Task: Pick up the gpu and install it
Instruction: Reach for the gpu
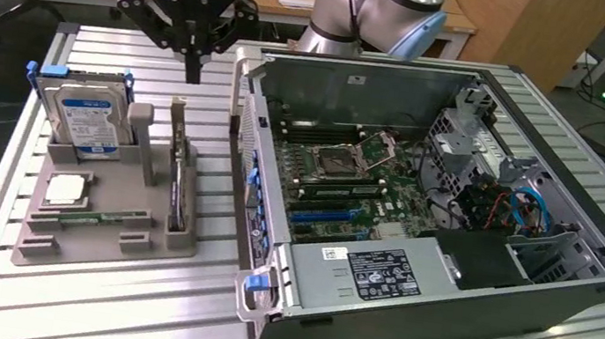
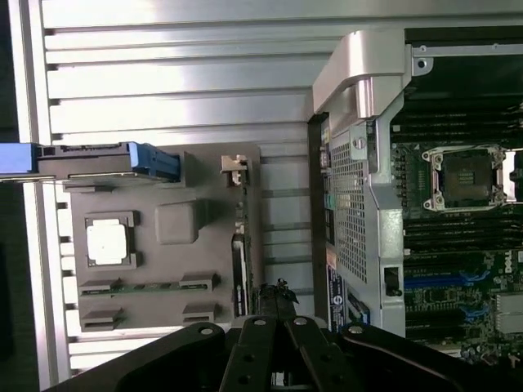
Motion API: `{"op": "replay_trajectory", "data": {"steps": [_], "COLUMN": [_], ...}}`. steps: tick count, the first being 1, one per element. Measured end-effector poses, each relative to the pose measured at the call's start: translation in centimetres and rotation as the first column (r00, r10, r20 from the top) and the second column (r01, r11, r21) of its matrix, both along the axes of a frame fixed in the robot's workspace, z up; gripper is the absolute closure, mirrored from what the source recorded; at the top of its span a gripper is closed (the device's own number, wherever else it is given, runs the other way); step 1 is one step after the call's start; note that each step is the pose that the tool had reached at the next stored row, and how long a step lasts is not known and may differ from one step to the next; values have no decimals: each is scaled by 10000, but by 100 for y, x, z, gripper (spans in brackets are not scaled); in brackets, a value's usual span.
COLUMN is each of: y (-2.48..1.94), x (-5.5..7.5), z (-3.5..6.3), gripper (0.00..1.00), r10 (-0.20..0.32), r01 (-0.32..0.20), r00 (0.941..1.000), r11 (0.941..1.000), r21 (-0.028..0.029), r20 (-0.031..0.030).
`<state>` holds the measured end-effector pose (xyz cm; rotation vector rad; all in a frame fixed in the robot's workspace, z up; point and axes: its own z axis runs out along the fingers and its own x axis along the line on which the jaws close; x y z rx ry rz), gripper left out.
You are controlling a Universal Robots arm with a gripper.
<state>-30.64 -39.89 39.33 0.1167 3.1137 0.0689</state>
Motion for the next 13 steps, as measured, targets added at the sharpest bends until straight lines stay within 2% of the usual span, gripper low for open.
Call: {"op": "replay_trajectory", "data": {"steps": [13], "y": [-1], "x": [-250], "z": [0], "gripper": [90], "r10": [0], "r01": [0], "r00": [10000], "r11": [10000], "r21": [0], "r20": [0]}}
